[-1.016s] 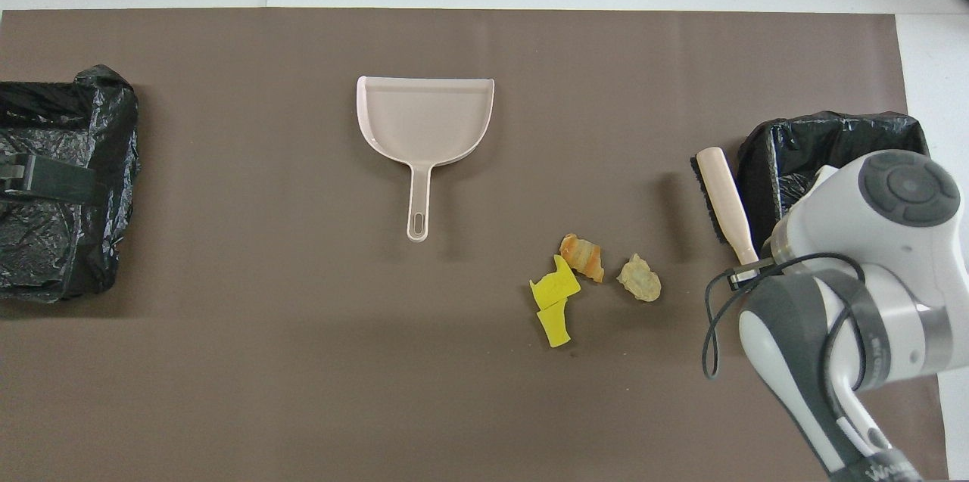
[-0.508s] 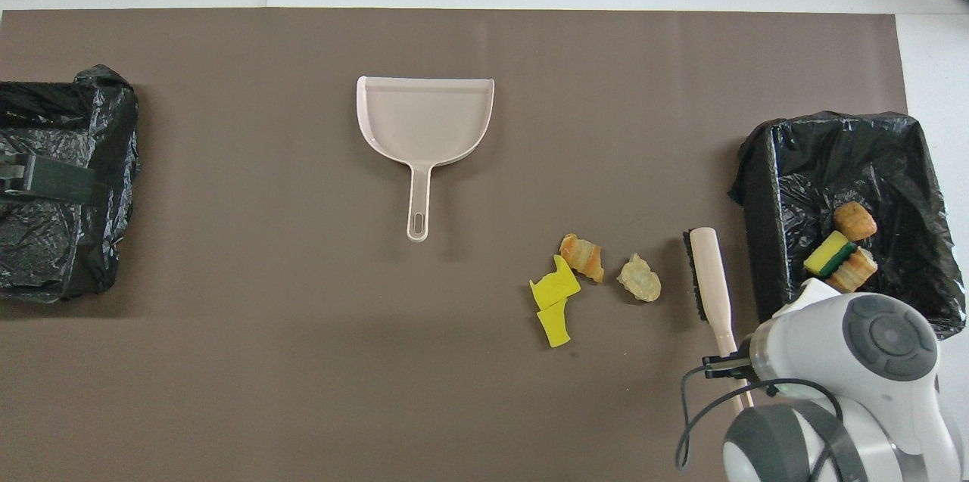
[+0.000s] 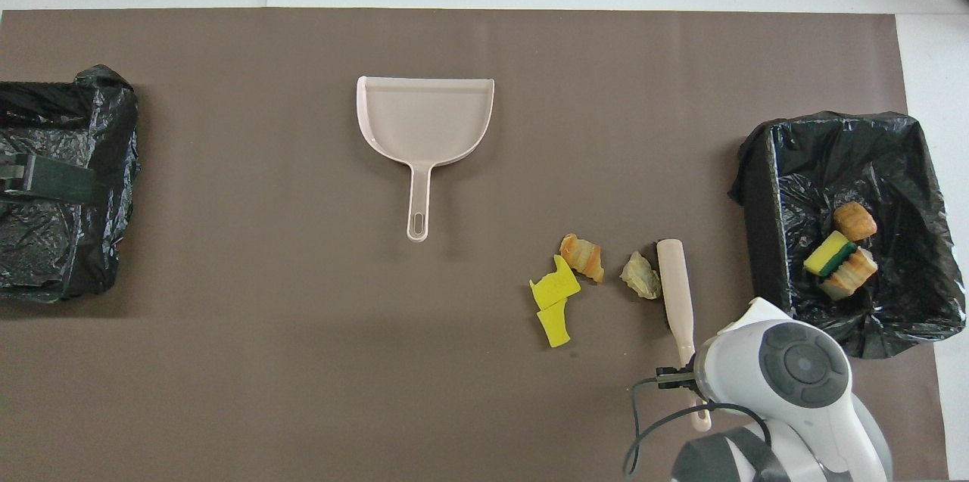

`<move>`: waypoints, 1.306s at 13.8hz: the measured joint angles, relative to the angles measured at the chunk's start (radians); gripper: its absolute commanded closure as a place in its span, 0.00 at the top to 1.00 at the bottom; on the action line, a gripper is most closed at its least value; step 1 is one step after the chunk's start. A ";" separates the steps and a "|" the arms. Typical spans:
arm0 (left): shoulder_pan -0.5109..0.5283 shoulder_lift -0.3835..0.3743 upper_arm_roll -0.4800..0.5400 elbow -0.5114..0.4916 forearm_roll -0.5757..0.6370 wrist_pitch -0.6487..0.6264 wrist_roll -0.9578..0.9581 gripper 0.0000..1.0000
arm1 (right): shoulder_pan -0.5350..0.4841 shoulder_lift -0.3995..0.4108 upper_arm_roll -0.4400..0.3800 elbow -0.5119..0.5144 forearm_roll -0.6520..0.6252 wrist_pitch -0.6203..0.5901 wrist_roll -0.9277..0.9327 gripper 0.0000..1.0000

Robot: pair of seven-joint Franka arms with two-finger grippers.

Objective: Sweep and dump trash in bin

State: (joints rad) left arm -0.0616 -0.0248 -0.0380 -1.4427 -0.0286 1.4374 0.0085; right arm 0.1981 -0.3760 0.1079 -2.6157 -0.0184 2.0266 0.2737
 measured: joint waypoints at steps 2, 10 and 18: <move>0.000 0.000 0.000 0.000 0.000 0.000 0.000 1.00 | 0.000 0.006 -0.001 0.000 0.024 0.000 0.000 0.00; 0.000 0.000 0.000 0.000 0.000 0.000 0.000 1.00 | 0.000 0.028 -0.001 -0.001 0.049 0.010 0.000 0.00; 0.000 0.000 0.000 0.000 0.000 0.000 0.000 1.00 | 0.016 0.032 0.003 0.004 0.078 0.013 -0.011 0.00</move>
State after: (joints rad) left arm -0.0616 -0.0249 -0.0380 -1.4427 -0.0286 1.4374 0.0085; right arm 0.2137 -0.3443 0.1106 -2.6117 0.0594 2.0393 0.2630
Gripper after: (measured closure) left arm 0.000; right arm 0.740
